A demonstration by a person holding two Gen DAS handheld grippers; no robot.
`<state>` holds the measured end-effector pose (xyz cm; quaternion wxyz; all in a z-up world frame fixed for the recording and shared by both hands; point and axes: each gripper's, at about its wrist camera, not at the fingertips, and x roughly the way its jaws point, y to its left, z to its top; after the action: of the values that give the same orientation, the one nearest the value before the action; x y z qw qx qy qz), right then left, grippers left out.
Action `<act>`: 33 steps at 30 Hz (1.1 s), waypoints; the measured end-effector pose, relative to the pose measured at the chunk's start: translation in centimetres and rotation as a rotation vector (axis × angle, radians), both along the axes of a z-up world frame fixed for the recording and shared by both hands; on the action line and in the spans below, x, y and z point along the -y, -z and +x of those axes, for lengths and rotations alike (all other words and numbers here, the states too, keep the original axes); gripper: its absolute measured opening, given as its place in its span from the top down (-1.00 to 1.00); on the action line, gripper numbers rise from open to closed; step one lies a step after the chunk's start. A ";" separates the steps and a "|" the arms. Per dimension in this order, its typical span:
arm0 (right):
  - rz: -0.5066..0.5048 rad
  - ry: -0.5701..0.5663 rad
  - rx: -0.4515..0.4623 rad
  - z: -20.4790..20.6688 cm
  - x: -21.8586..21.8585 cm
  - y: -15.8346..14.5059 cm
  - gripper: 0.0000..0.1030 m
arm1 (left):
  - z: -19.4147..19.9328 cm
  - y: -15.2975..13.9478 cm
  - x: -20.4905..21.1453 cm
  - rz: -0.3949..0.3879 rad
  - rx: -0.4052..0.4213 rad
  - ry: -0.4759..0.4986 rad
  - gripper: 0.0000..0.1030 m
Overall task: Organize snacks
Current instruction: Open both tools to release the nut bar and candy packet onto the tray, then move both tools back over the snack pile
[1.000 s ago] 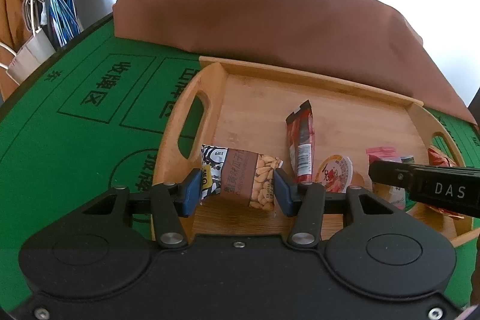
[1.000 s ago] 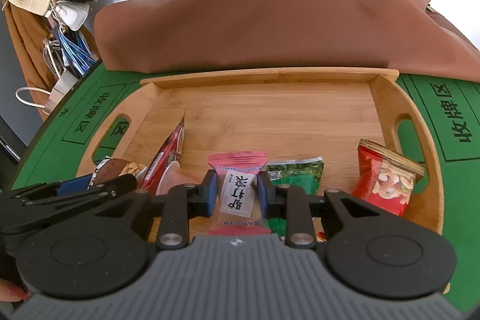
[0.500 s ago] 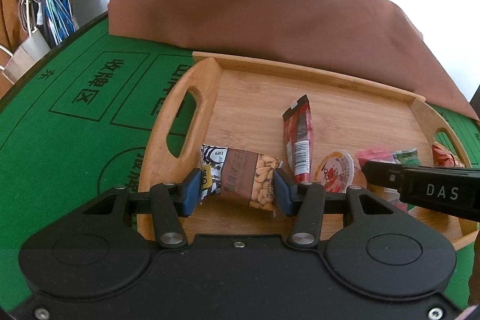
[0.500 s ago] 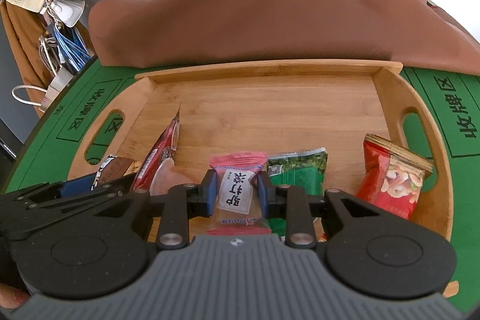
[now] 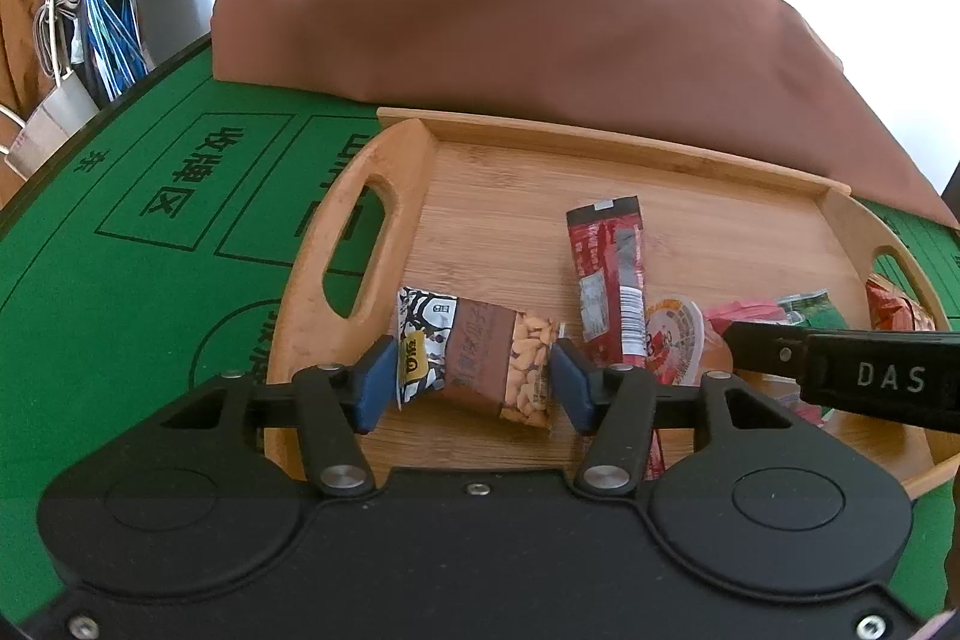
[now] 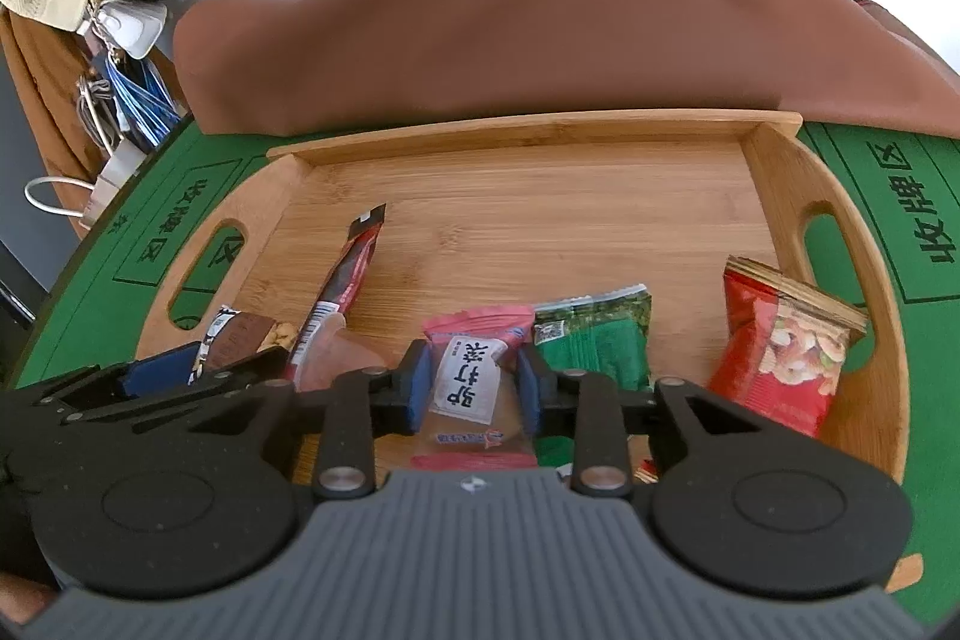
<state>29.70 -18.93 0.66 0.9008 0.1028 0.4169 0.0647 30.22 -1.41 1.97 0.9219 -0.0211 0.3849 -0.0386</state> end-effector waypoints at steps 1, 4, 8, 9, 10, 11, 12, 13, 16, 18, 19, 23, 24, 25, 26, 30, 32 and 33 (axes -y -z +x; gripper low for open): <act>0.002 -0.005 0.007 -0.2 0.1 -0.1 -0.13 | 0.0 0.0 0.0 0.002 -0.001 -0.002 -0.05; -0.013 -0.009 0.033 -0.7 0.4 -0.8 -0.27 | 0.0 -0.2 -0.1 0.013 0.005 -0.009 -0.12; -0.034 -0.012 0.064 -1.5 0.9 -1.8 -0.43 | -0.7 -0.7 -0.1 0.002 0.029 0.001 -0.53; -0.039 -0.015 0.071 -1.8 1.0 -2.0 -0.46 | -1.0 -0.9 -0.1 0.003 0.036 0.005 -0.59; -0.045 -0.016 0.079 -2.1 1.1 -2.2 -0.51 | -1.3 -1.1 -0.1 0.009 0.043 0.010 -0.62; -0.050 -0.017 0.086 -2.4 1.2 -2.4 -0.55 | -1.6 -1.3 -0.1 0.018 0.052 0.012 -0.65; -0.052 -0.020 0.092 -2.7 1.3 -2.5 -0.62 | -2.0 -1.4 -0.1 0.023 0.057 0.013 -0.71; -0.050 -0.022 0.099 -3.1 1.5 -2.6 -0.68 | -2.3 -1.6 -0.2 0.025 0.062 0.016 -0.78; -0.039 -0.029 0.112 -4.5 1.9 -2.9 -0.75 | -3.8 -2.0 -0.6 0.014 0.074 0.021 -0.88; -0.026 -0.028 0.118 -5.6 2.4 -3.1 -0.77 | -4.7 -2.2 -0.8 0.008 0.082 0.029 -0.91; -0.021 -0.034 0.122 -6.2 2.6 -3.1 -0.80 | -5.3 -2.3 -0.8 0.009 0.087 0.036 -0.93; -0.030 -0.064 0.138 -8.8 3.1 -3.3 -0.85 | -8.1 -2.8 -0.9 0.014 0.120 0.061 -1.00; -0.033 -0.068 0.142 -9.4 3.2 -3.3 -0.87 | -9.0 -2.9 -0.9 0.014 0.130 0.070 -1.00; -0.035 -0.072 0.149 -10.1 3.3 -3.3 -0.89 | -9.7 -3.0 -0.8 0.012 0.137 0.075 -1.00; -0.034 -0.077 0.160 -11.1 3.3 -3.3 -0.90 | -10.5 -3.0 -0.8 0.010 0.145 0.081 -1.00; -0.050 -0.101 0.186 -13.9 3.3 -2.9 -0.97 | -13.4 -2.7 -0.5 0.029 0.167 0.108 -1.00; -0.065 -0.101 0.204 -15.2 3.5 -2.7 -0.99 | -14.8 -2.5 -0.4 0.041 0.171 0.113 -1.00; -0.071 -0.096 0.212 -15.9 3.6 -2.6 -1.00 | -15.4 -2.3 -0.4 0.045 0.171 0.117 -1.00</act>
<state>13.82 -22.55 3.26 0.9387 0.0435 0.3259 0.1037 14.85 -0.97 4.30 0.9478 0.0255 0.3062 -0.0851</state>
